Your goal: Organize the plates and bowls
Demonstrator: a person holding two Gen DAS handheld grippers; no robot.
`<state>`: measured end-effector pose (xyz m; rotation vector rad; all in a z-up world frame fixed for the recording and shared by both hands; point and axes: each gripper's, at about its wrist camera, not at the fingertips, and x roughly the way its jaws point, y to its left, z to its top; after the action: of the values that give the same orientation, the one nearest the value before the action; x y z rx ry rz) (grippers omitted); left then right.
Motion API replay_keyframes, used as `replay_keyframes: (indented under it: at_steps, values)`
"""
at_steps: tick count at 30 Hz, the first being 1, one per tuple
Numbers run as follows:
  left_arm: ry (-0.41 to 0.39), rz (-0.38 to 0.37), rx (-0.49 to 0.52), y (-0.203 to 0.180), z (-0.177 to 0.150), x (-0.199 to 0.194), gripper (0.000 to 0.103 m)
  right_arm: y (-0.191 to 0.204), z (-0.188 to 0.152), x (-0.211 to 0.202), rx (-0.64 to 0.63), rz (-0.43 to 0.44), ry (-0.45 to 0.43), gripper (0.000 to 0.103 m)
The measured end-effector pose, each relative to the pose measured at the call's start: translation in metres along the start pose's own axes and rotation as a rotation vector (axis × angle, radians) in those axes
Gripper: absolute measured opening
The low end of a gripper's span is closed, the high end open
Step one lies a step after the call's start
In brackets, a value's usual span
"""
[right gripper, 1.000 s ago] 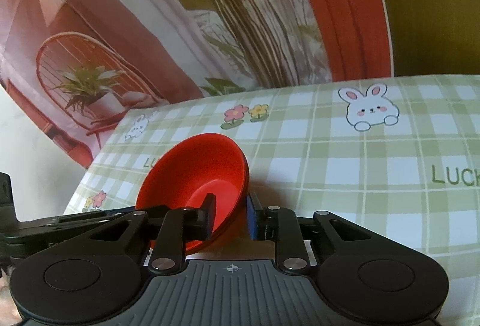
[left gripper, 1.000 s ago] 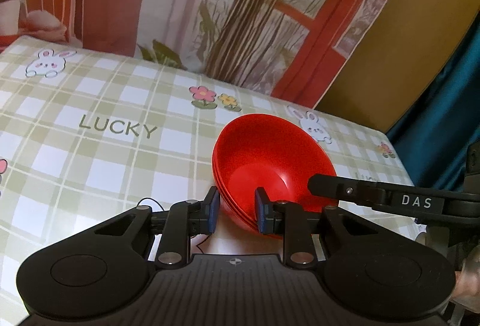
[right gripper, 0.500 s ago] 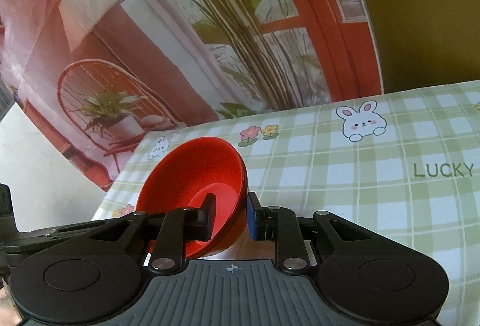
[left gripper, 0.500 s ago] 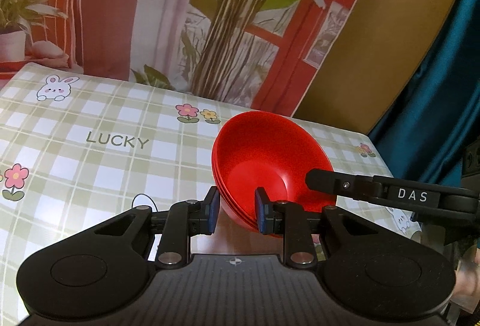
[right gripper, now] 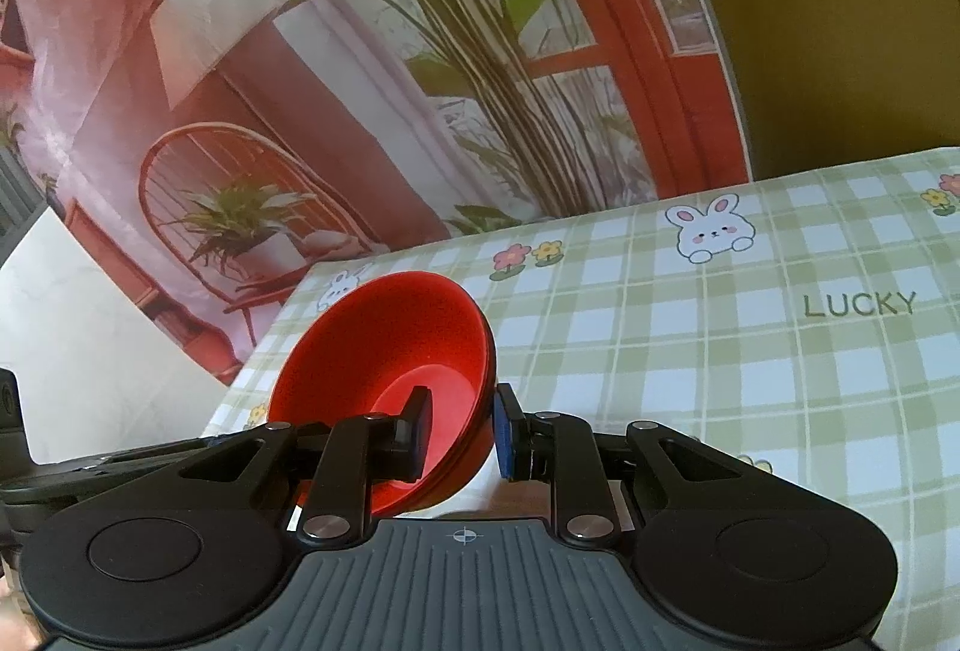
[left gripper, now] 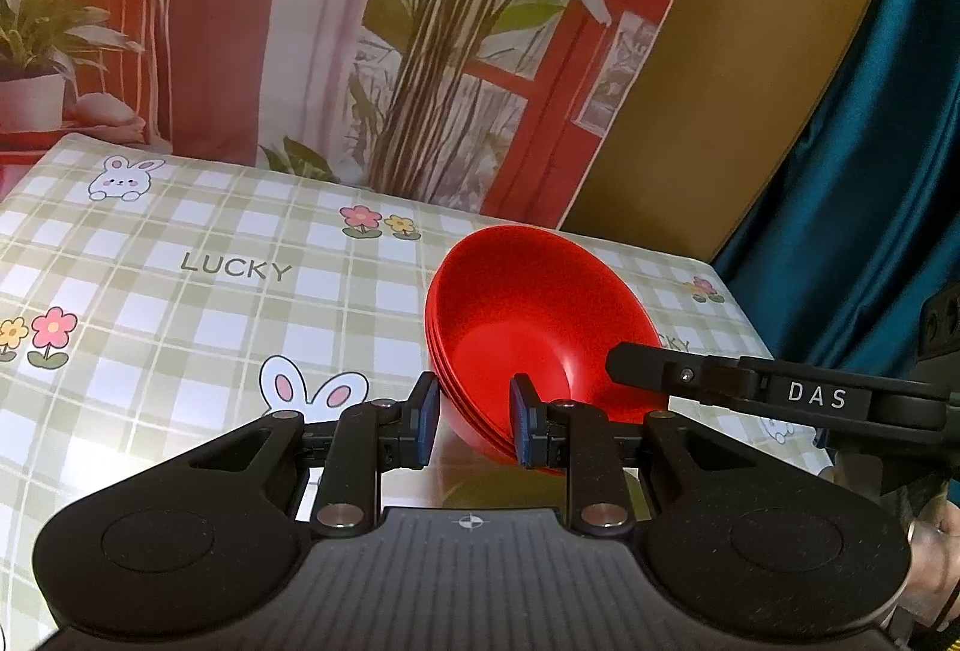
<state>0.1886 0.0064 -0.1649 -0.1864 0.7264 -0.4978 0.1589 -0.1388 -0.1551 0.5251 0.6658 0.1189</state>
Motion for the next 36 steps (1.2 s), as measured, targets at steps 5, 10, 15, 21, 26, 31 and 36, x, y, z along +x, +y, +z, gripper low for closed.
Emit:
replay_keyframes:
  at_steps: [5,10,15,21,26,31,36]
  values:
    - [0.001,0.002,0.005,-0.007,-0.008,-0.008,0.026,0.0,-0.01,-0.011,0.0,0.002,-0.008,0.021]
    - [0.002,0.002,0.01,-0.012,-0.017,-0.018,0.026,0.001,-0.022,-0.02,0.001,0.001,-0.006,0.021]
    - [0.015,0.002,0.015,-0.016,-0.025,-0.022,0.027,0.0,-0.033,-0.029,0.007,-0.001,-0.01,0.021]
    - [0.042,0.0,0.021,-0.018,-0.041,-0.025,0.026,-0.004,-0.049,-0.038,0.022,-0.003,-0.014,0.021]
    - [0.067,0.0,0.021,-0.02,-0.052,-0.025,0.026,-0.009,-0.059,-0.043,0.03,-0.007,-0.006,0.021]
    - [0.091,0.001,0.02,-0.022,-0.06,-0.022,0.026,-0.012,-0.069,-0.045,0.041,-0.018,0.001,0.021]
    - [0.112,-0.004,0.015,-0.021,-0.065,-0.02,0.026,-0.015,-0.075,-0.045,0.054,-0.022,0.01,0.021]
